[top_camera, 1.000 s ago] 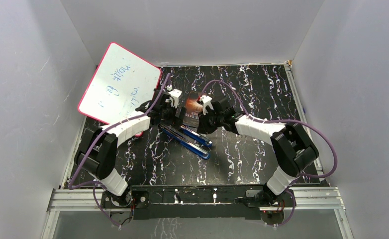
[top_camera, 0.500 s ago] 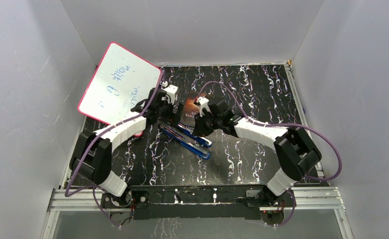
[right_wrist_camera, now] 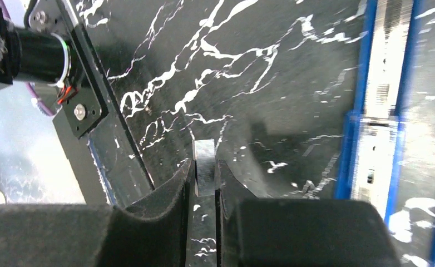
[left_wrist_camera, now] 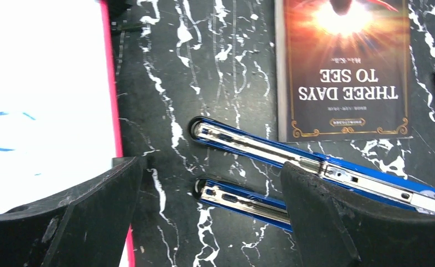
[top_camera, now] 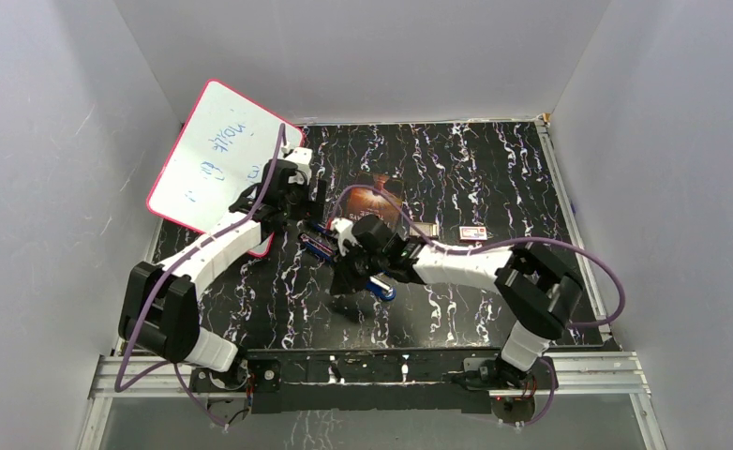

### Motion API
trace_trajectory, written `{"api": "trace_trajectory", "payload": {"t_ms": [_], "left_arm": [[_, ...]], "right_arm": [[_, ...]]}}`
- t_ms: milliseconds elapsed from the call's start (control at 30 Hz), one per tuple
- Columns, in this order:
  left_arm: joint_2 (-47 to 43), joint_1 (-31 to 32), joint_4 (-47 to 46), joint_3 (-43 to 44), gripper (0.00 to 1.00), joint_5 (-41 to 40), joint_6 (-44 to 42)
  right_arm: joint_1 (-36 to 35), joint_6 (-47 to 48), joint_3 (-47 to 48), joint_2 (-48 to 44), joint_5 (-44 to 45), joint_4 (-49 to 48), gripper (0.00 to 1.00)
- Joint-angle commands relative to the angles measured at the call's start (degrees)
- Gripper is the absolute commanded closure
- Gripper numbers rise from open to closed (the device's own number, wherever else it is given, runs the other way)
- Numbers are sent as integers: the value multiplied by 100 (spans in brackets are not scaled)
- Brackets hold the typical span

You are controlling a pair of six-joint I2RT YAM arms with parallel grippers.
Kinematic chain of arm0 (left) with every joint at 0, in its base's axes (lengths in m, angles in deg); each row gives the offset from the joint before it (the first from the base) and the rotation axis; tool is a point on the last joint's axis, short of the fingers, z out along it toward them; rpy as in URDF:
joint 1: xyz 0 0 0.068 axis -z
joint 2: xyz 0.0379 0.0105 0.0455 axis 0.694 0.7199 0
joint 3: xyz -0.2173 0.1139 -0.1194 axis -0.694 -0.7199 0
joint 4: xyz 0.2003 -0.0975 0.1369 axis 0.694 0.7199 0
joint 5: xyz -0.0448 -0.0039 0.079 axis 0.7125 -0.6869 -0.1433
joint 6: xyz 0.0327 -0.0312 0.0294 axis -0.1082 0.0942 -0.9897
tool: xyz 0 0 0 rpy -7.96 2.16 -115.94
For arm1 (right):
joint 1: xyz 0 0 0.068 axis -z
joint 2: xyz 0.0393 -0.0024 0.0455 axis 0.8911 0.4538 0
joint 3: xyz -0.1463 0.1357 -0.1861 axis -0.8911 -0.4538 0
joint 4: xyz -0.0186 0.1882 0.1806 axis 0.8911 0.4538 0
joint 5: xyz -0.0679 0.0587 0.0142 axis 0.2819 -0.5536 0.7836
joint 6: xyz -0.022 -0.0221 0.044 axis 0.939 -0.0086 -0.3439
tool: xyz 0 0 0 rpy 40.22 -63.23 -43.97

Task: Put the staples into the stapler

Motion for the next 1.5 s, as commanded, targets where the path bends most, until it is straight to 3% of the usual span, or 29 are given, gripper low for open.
{"api": "trace_trajectory", "payload": {"t_ms": [0,300,633,1000,1300,1467], "left_arm": [[-343,-98,130,170,6,-474,111],[-302,-94,134,170,6,-525,103],[-289,-94,147,179,6,-571,77],[-294,-98,159,170,6,-568,76],[-293,-98,161,153,6,-559,69],[-300,-98,153,144,6,-550,63]], "right_arm": [[-307,-139,270,367,-201,-403,83],[-704,-12,407,985,-309,-540,83],[-1067,673,227,836,517,-520,81],[-1592,1775,-162,255,2110,-552,81],[-1917,2156,-133,477,2416,-464,80],[-1992,2189,-126,478,2332,-475,74]]}}
